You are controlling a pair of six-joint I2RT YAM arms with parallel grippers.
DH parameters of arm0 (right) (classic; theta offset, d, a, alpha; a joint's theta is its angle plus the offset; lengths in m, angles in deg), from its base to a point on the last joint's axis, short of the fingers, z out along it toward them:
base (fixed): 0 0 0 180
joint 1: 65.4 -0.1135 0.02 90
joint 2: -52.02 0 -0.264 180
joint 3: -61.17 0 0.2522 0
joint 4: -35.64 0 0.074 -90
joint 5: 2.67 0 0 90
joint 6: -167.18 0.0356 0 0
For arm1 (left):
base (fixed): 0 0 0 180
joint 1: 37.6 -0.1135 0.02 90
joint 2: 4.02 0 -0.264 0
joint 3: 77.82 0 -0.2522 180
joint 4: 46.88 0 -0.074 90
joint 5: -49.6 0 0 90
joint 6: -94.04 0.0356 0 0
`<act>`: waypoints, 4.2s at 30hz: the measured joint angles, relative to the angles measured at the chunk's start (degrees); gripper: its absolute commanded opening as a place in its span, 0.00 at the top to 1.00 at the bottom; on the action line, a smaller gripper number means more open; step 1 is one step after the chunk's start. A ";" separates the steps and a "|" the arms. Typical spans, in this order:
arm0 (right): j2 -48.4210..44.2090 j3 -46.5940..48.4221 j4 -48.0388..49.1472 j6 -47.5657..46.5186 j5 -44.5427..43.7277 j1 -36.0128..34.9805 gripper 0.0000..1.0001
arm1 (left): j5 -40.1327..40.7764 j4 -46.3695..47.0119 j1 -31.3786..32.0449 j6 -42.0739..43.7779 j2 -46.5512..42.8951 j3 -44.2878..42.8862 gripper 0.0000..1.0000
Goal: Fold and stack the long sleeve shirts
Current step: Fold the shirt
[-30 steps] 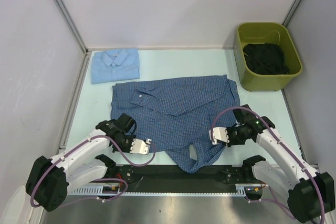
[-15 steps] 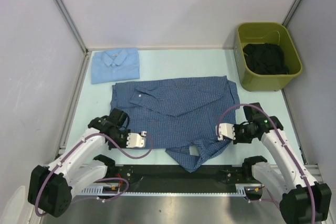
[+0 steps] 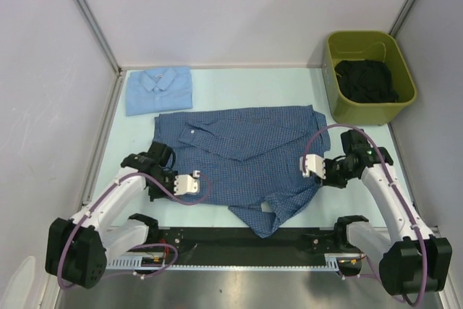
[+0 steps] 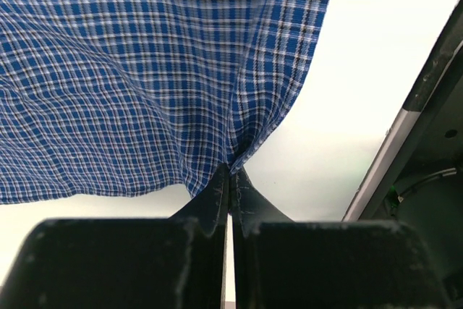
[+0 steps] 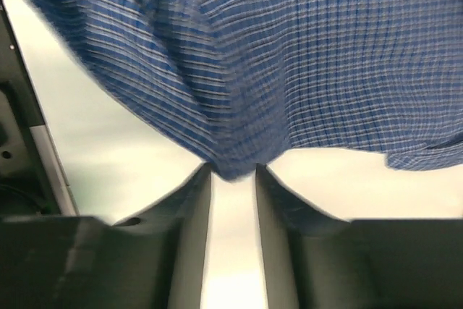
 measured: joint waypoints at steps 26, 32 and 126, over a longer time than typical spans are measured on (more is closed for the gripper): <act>-11.58 -12.68 1.36 7.41 -6.99 -35.78 1.00 | -2.27 -0.50 -0.20 -1.90 0.79 -1.49 0.56; -11.47 -12.68 3.19 9.73 -8.72 -35.87 1.00 | -2.10 -2.40 3.43 -0.90 -0.61 -1.22 0.50; -4.46 -8.87 0.98 12.79 -4.35 -33.62 0.58 | 23.32 -4.39 28.87 -27.30 15.12 -11.17 1.00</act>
